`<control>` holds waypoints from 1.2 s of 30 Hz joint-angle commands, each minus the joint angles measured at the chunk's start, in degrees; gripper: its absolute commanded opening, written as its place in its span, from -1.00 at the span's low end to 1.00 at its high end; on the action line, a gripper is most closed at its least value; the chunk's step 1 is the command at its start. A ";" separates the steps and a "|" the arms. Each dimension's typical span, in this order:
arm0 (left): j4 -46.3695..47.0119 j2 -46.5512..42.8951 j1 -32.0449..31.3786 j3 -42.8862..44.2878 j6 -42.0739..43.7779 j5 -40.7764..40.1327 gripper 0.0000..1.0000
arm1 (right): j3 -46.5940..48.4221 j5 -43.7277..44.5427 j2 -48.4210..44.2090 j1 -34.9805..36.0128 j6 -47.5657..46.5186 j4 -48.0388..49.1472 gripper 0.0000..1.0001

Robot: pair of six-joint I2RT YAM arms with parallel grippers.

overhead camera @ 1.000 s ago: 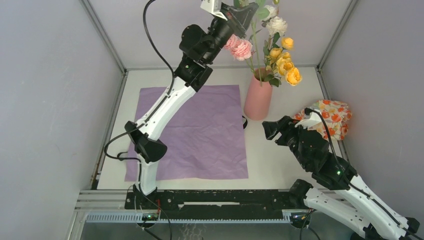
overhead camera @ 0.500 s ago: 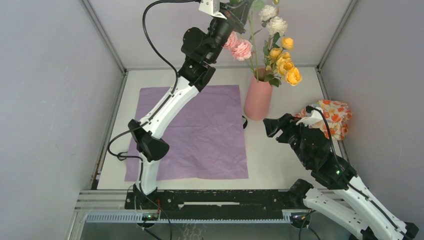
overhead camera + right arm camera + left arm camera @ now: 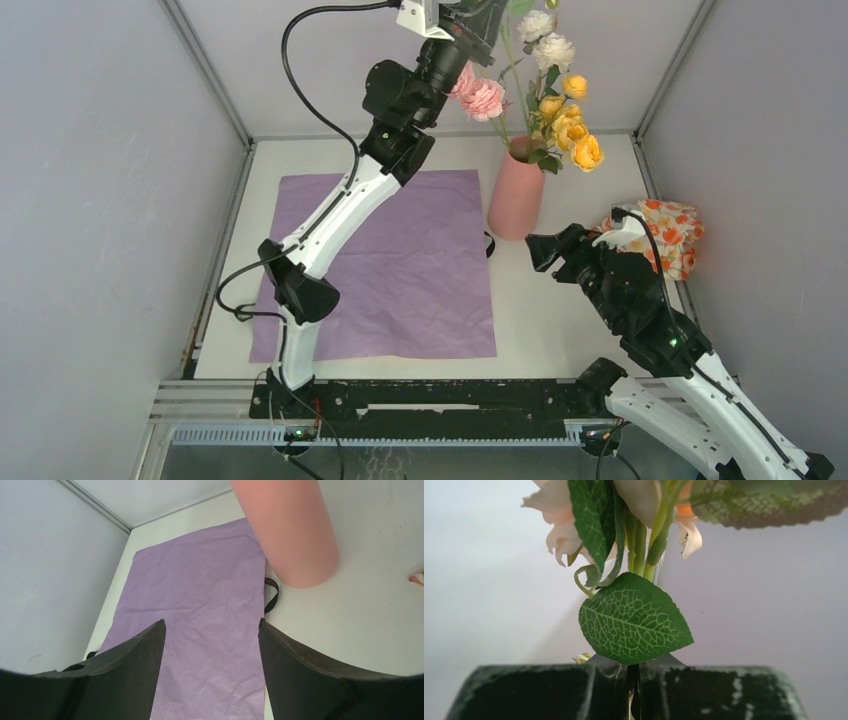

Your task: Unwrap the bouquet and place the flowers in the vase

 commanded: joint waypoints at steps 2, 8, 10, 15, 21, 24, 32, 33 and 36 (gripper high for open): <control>3.60 -1.76 -0.55 -0.37 1.84 -1.30 -0.94 | 0.59 -2.25 0.45 -1.19 -1.02 2.85 0.52; 4.41 -0.55 -0.57 -6.13 -0.29 -2.75 -0.93 | -0.05 -2.57 0.57 -1.81 -0.91 2.94 0.52; 4.74 -0.02 -0.56 -8.16 -1.38 -3.09 -0.93 | -0.40 -2.83 0.46 -2.15 -0.89 3.18 0.52; 5.01 1.20 -0.55 -12.56 -3.75 -3.94 -0.91 | -1.36 -3.45 0.64 -2.80 -0.83 3.86 0.52; 5.79 2.24 -1.53 -17.62 -4.73 -4.79 -0.85 | -2.37 -4.52 0.75 -3.75 -0.83 4.59 0.52; 3.92 3.01 -2.16 -18.31 -4.05 -4.83 -0.84 | -2.89 -5.46 0.67 -4.29 -0.86 4.92 0.52; 0.87 1.96 -3.40 -23.63 -4.54 -5.38 -0.66 | -3.79 -6.16 0.35 -5.02 -0.70 5.13 0.53; 0.59 1.62 -3.51 -24.38 -4.81 -5.42 -0.61 | -3.85 -6.33 0.38 -5.11 -0.66 5.08 0.53; -0.49 0.36 -4.01 -26.54 -5.31 -6.05 -0.37 | -4.08 -6.82 0.37 -5.33 -0.48 5.15 0.53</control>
